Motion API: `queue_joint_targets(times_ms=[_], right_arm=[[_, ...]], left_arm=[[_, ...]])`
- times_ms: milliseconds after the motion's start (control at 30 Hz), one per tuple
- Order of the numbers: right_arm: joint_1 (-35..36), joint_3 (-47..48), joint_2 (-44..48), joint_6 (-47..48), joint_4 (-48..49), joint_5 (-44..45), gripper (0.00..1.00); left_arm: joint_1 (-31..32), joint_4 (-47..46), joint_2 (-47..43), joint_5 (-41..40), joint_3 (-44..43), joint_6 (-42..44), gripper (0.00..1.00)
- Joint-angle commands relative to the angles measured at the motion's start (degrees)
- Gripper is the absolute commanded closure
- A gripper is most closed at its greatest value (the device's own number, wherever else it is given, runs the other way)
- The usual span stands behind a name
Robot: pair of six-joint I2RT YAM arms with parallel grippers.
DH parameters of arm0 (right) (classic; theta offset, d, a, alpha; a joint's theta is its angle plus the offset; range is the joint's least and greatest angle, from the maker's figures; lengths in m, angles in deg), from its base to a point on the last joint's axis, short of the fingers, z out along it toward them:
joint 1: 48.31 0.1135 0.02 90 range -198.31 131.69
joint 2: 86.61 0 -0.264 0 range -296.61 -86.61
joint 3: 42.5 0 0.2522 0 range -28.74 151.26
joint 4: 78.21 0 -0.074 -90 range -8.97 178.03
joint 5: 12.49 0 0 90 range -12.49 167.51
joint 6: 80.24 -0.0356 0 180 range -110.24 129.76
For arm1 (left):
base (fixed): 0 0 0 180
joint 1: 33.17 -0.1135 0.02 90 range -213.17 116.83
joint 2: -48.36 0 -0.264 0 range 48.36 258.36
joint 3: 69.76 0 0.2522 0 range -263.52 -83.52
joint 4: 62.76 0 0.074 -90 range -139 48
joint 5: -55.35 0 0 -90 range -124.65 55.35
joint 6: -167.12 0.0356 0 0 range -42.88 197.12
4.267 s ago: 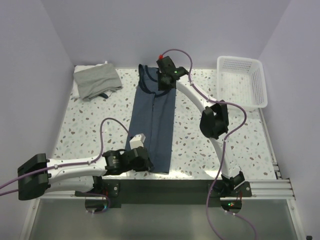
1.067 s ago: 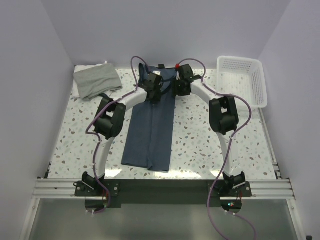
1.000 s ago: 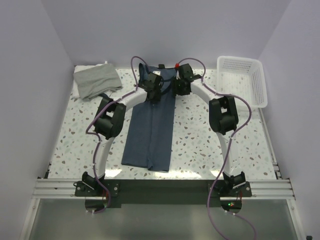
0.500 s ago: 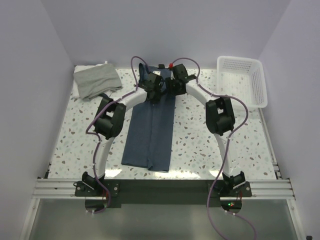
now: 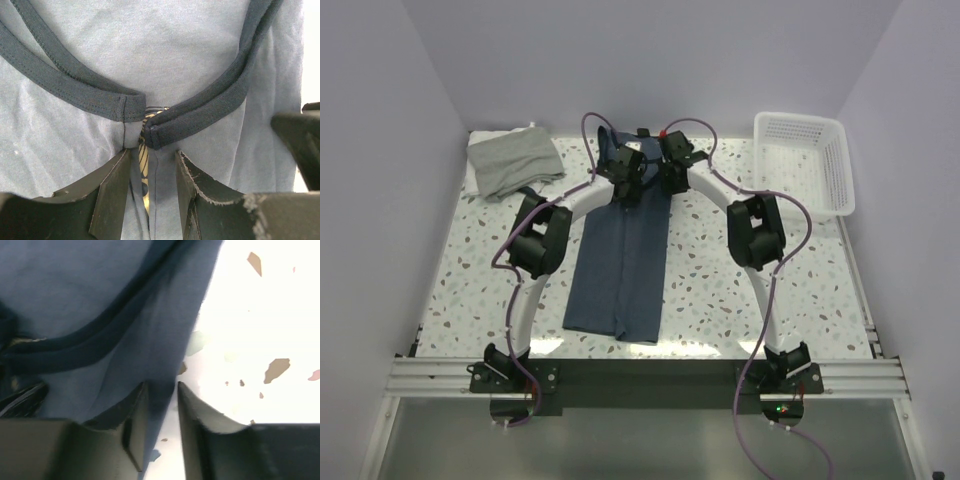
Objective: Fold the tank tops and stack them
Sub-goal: Fold the tank top
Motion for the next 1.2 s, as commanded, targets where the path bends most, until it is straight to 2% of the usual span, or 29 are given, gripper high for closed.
queue_joint_targets(times_ms=[0, 100, 267, 433, 567, 733, 933, 967, 1033, 1133, 1167], right_arm=[[-0.2, 2.9, -1.4, -0.4, -3.3, 4.9, 0.74], [-0.1, 2.7, -1.5, 0.6, -3.7, 6.3, 0.84], [-1.5, 2.4, -1.6, 1.5, -4.3, 7.5, 0.93], [-3.1, 3.8, -2.4, 2.1, -4.9, 8.3, 0.94], [-5.0, 7.3, -4.3, 2.3, -5.6, 7.4, 0.94], [-6.7, 14.6, -9.5, 3.1, -7.2, 5.3, 0.92], [-8.4, 21.6, -11.9, 4.1, -6.8, 2.7, 0.81], [-8.7, 21.2, -10.8, 3.8, -6.4, 2.7, 0.69], [-8.8, 17.7, -6.5, 3.2, -5.2, 2.4, 0.52], [-8.8, 9.9, 0.0, 1.9, -2.9, 2.1, 0.41], [-8.8, 8.3, 2.2, 1.5, -3.3, 2.2, 0.40]], left_arm=[[-0.4, -1.2, -0.6, 1.0, 1.3, -0.9, 0.55], [-0.2, -1.6, -0.7, 1.5, 1.3, -1.2, 0.55], [0.1, -2.7, -1.1, 2.5, 1.2, -2.0, 0.55], [0.1, -3.4, -1.5, 3.8, 0.2, -2.9, 0.53], [0.1, -8.0, -3.3, 6.9, 0.8, -3.0, 0.39], [0.0, -12.9, -6.5, 12.8, 0.8, -3.5, 0.31], [-0.1, -13.5, -11.5, 13.3, 1.2, -3.6, 0.26], [-0.1, -12.8, -12.4, 12.7, 1.7, -3.6, 0.26], [-0.1, -11.4, -15.9, 10.6, 5.3, -4.3, 0.26], [-0.1, -9.5, -21.9, 5.8, 13.3, -7.2, 0.27], [-0.1, -8.5, -23.9, 4.8, 18.6, -9.3, 0.30]])
